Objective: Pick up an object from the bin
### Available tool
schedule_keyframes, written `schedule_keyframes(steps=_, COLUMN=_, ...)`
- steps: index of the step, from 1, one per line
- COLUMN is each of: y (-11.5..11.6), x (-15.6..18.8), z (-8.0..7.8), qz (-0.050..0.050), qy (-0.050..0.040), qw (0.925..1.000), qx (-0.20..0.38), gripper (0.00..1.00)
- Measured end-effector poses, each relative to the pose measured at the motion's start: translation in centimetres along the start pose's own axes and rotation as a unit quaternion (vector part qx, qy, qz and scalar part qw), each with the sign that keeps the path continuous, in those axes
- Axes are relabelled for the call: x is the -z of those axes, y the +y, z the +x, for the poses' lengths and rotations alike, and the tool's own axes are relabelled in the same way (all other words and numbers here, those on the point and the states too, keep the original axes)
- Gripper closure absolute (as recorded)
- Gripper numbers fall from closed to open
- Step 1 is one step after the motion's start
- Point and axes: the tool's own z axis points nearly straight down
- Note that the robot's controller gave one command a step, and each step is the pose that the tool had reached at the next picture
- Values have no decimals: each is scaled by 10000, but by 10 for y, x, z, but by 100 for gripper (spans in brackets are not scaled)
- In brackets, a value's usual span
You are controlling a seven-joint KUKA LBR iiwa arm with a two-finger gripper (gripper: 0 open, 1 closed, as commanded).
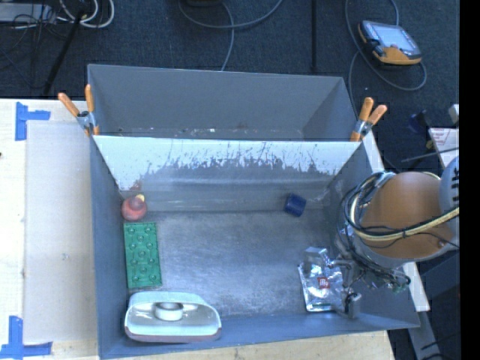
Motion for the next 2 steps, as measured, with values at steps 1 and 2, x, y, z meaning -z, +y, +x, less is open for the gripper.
schedule_keyframes(steps=1, y=1, x=-1, z=2, qz=-18, qy=29, qw=10000, qx=11, gripper=100)
schedule_keyframes(steps=2, y=1, x=0, z=0, qz=-2, qy=-5, qw=10000, qx=15, gripper=0)
